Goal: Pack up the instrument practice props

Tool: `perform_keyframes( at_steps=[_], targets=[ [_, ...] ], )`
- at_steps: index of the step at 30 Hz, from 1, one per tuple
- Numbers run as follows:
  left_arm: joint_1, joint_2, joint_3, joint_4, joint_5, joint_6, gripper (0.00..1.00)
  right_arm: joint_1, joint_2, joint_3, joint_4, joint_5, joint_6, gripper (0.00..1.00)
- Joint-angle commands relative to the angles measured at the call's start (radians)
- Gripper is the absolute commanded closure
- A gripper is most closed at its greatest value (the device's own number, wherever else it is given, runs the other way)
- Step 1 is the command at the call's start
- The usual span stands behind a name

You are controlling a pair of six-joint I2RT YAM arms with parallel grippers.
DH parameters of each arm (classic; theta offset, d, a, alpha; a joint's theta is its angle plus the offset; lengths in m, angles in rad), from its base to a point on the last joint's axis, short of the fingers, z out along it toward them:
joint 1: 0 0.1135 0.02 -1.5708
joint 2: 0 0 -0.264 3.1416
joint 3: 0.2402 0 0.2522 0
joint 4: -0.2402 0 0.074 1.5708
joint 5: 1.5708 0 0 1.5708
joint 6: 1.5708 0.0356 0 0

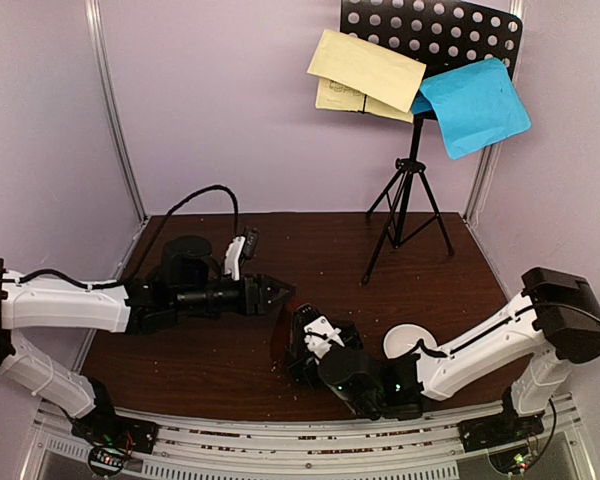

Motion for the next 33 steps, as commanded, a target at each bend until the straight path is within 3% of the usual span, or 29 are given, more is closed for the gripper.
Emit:
perform_keyframes(
  at_steps=[1,6,9,12,15,16,22,24,30,33],
  targets=[
    [0.004,-0.122,0.024,-0.109,-0.185,0.044,0.31,-0.005,-0.143,-0.043,-0.103,-0.014,0.029,0.01],
    [0.007,-0.259,0.030,-0.217,-0.317,0.084,0.09,-0.006,-0.350,-0.153,-0.255,-0.141,0.077,0.00],
    [0.007,-0.291,0.047,-0.260,-0.332,0.139,0.03,-0.041,-0.469,-0.188,-0.385,-0.214,0.107,0.00],
    [0.007,-0.269,0.068,-0.252,-0.228,0.228,0.02,-0.144,-0.581,-0.195,-0.482,-0.339,0.136,0.00],
    [-0.013,-0.205,0.121,-0.244,-0.016,0.366,0.14,-0.295,-0.645,-0.163,-0.547,-0.444,0.179,0.00],
    [-0.039,-0.187,0.140,-0.255,-0.003,0.405,0.15,-0.353,-0.651,-0.146,-0.571,-0.472,0.200,0.00],
    [-0.098,-0.096,0.197,-0.276,0.008,0.449,0.06,-0.585,-0.648,-0.091,-0.625,-0.543,0.317,0.00],
    [-0.123,-0.064,0.221,-0.311,-0.061,0.463,0.02,-0.638,-0.662,-0.108,-0.600,-0.553,0.351,0.00],
    [-0.178,0.007,0.278,-0.400,-0.264,0.486,0.02,-0.743,-0.725,-0.170,-0.547,-0.604,0.398,0.00],
    [-0.188,0.033,0.285,-0.389,-0.247,0.492,0.02,-0.756,-0.747,-0.184,-0.552,-0.615,0.402,0.00]
  ],
)
